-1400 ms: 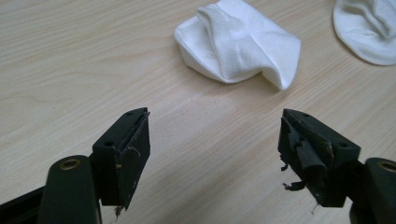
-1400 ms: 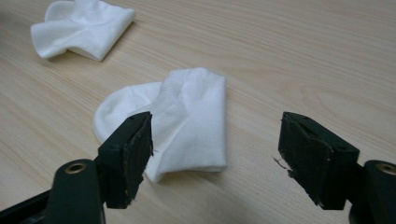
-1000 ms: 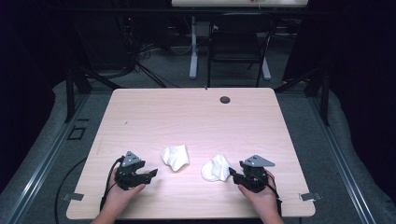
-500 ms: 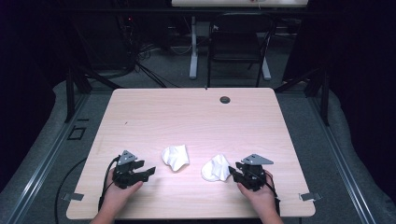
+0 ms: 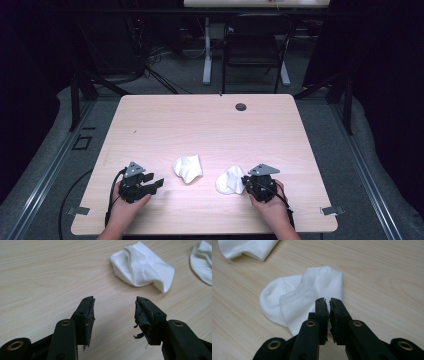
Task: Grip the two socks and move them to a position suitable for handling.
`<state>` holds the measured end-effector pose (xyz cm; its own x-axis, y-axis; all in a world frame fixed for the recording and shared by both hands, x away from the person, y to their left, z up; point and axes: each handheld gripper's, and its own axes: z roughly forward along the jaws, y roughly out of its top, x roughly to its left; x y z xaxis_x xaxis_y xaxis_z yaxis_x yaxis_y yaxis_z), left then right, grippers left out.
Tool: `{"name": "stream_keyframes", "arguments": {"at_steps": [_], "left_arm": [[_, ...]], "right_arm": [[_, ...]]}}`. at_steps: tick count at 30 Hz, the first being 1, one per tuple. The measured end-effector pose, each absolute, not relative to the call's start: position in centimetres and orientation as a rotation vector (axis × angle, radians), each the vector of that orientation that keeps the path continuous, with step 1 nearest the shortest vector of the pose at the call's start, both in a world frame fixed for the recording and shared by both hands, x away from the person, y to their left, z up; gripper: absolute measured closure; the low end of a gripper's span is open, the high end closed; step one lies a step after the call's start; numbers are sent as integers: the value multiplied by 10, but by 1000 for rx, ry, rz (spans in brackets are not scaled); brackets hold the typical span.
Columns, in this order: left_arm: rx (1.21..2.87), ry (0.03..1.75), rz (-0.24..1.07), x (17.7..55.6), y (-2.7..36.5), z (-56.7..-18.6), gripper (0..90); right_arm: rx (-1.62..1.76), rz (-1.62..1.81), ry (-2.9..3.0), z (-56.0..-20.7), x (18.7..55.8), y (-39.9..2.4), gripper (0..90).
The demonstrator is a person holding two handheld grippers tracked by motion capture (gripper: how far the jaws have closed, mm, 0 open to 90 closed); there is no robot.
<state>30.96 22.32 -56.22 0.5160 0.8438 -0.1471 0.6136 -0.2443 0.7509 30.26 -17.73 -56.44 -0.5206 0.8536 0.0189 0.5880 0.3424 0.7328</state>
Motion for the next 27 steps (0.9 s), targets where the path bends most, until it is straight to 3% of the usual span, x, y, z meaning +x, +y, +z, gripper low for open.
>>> {"name": "stream_keyframes", "arguments": {"at_steps": [27], "left_arm": [[1970, 1176, 343, 309, 220, -563, 497]], "right_arm": [[1197, 935, 2382, -572, 288, -157, 870]]}}
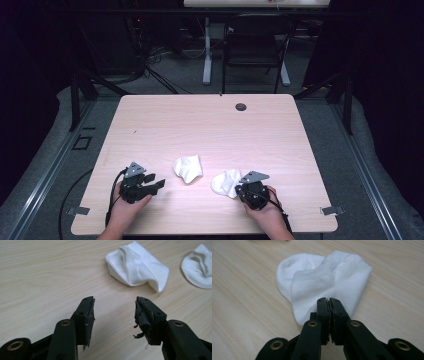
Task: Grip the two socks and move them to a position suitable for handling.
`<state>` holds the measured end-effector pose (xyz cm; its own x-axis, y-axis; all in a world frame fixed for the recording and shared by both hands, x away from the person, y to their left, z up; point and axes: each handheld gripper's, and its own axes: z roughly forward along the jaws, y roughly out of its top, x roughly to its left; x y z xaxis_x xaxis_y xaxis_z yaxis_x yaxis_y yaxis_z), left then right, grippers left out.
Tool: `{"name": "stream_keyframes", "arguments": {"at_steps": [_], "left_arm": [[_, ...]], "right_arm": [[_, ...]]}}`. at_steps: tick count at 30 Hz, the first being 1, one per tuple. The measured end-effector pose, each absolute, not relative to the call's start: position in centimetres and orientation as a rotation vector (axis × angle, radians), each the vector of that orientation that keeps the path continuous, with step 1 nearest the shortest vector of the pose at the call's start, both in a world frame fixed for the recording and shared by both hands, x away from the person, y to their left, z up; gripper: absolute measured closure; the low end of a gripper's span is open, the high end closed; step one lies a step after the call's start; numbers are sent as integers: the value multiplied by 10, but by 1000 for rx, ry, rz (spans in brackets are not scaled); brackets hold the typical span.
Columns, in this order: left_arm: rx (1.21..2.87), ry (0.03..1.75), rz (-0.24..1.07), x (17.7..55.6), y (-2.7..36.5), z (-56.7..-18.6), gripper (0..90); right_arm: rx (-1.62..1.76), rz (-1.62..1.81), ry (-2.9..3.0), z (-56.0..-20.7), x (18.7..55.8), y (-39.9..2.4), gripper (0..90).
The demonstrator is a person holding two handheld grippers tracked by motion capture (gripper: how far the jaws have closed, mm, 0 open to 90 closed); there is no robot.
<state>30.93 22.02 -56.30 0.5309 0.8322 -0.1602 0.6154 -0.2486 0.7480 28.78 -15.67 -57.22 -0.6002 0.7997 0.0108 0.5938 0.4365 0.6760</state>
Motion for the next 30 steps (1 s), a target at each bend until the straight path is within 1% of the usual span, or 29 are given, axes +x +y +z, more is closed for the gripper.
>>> {"name": "stream_keyframes", "arguments": {"at_steps": [9, 16, 27, 28, 30], "left_arm": [[1973, 1168, 339, 308, 217, -564, 497], [1990, 1137, 331, 304, 211, -562, 508], [1997, 1117, 312, 303, 199, -563, 522], [1993, 1126, 311, 304, 197, -563, 521], [1982, 1139, 314, 307, 194, -565, 483]], "right_arm": [[1175, 944, 2437, -571, 279, -146, 869], [1149, 977, 2495, -571, 270, -127, 870], [1115, 1004, 2542, -571, 265, -113, 875], [1122, 1001, 2541, -571, 264, -112, 876], [1117, 1008, 2548, -571, 264, -111, 877]]}}
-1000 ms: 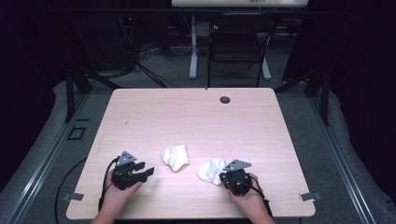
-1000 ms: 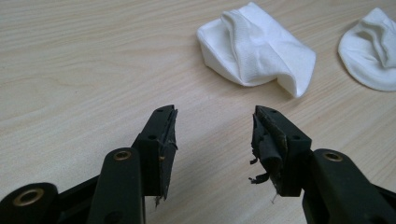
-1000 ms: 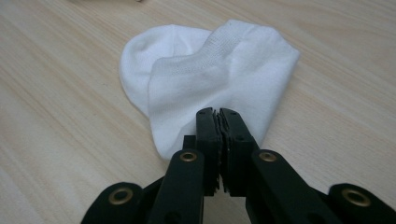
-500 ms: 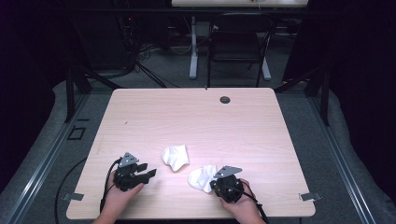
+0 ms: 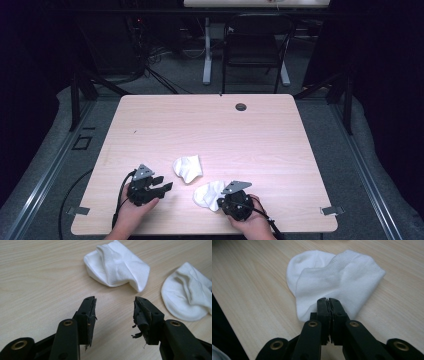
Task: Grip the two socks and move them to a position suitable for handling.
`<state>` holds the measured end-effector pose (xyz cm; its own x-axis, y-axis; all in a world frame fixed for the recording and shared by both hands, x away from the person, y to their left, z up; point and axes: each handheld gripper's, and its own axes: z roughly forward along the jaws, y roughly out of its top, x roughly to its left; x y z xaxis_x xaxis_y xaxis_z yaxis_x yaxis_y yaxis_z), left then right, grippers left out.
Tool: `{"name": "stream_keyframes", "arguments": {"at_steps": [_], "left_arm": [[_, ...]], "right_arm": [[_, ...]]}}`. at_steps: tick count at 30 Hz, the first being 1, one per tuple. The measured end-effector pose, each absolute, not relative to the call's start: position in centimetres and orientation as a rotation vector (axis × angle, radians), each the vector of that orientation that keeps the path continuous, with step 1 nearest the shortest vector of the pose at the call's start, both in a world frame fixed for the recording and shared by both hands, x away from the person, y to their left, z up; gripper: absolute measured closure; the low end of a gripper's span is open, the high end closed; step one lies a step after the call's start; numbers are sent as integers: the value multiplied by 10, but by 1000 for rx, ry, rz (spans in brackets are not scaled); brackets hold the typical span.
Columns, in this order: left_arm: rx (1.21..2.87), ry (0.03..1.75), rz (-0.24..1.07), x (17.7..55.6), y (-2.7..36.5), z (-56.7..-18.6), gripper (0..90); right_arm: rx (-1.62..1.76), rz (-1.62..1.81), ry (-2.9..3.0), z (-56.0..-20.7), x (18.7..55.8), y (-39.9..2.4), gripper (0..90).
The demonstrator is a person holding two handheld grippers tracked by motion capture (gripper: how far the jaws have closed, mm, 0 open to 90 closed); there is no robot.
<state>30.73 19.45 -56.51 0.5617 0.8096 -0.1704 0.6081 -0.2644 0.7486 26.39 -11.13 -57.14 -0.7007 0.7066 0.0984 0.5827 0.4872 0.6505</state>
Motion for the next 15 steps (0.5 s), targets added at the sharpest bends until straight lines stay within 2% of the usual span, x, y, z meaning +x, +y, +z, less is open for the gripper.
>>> {"name": "stream_keyframes", "arguments": {"at_steps": [9, 15], "left_arm": [[1971, 1144, 360, 336, 165, -558, 464], [2032, 1152, 407, 356, 145, -566, 577]], "right_arm": [[1055, 1001, 2581, -571, 257, -102, 875], [1033, 1008, 2601, -571, 255, -102, 874]]}}
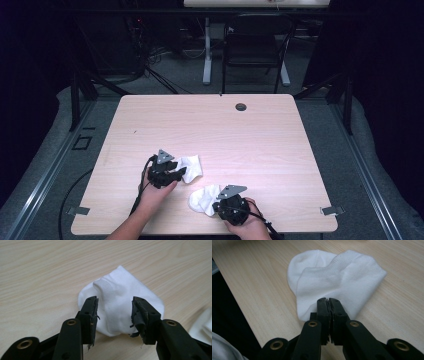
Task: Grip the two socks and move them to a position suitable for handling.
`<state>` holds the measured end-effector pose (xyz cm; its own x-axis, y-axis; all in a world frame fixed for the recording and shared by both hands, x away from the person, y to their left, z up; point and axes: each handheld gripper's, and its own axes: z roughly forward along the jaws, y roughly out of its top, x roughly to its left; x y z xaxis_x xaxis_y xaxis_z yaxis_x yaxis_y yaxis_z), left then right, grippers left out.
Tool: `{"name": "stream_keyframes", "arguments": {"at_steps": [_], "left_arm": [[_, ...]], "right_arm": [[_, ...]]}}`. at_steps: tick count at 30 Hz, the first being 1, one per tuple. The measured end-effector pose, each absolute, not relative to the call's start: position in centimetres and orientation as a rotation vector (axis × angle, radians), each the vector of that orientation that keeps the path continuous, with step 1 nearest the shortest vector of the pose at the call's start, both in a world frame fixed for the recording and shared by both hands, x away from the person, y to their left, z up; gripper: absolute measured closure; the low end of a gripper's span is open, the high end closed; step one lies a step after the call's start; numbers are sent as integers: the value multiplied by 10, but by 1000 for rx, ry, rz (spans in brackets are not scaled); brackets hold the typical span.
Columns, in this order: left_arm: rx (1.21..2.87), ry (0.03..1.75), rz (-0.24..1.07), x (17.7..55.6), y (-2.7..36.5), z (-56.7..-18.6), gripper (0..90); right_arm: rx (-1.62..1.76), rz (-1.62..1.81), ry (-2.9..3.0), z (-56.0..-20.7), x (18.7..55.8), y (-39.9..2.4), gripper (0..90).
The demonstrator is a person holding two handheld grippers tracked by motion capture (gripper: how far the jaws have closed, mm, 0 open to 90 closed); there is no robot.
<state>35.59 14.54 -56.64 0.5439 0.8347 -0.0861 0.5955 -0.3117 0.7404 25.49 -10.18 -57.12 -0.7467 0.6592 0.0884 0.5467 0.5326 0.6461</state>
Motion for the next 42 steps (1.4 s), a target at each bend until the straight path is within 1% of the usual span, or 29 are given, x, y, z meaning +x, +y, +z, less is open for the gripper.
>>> {"name": "stream_keyframes", "arguments": {"at_steps": [5, 8, 10, 13, 22, 38, 42], "left_arm": [[2065, 1162, 391, 362, 140, -575, 635], [2064, 1162, 372, 363, 138, -577, 644], [2080, 1127, 367, 362, 134, -578, 668], [2085, 1113, 362, 362, 132, -579, 678], [2098, 1067, 339, 359, 114, -579, 669], [2045, 1101, 305, 371, 113, -581, 668], [2036, 1105, 308, 375, 113, -582, 642]], "right_arm": [[1035, 1017, 2607, -571, 253, -100, 875], [1030, 1011, 2609, -571, 253, -100, 874], [1025, 1022, 2617, -572, 252, -98, 874], [1016, 1026, 2618, -572, 251, -97, 874], [1008, 1039, 2623, -572, 250, -92, 870], [1021, 1071, 2597, -575, 255, -83, 860], [1041, 1091, 2579, -576, 258, -83, 848]]}}
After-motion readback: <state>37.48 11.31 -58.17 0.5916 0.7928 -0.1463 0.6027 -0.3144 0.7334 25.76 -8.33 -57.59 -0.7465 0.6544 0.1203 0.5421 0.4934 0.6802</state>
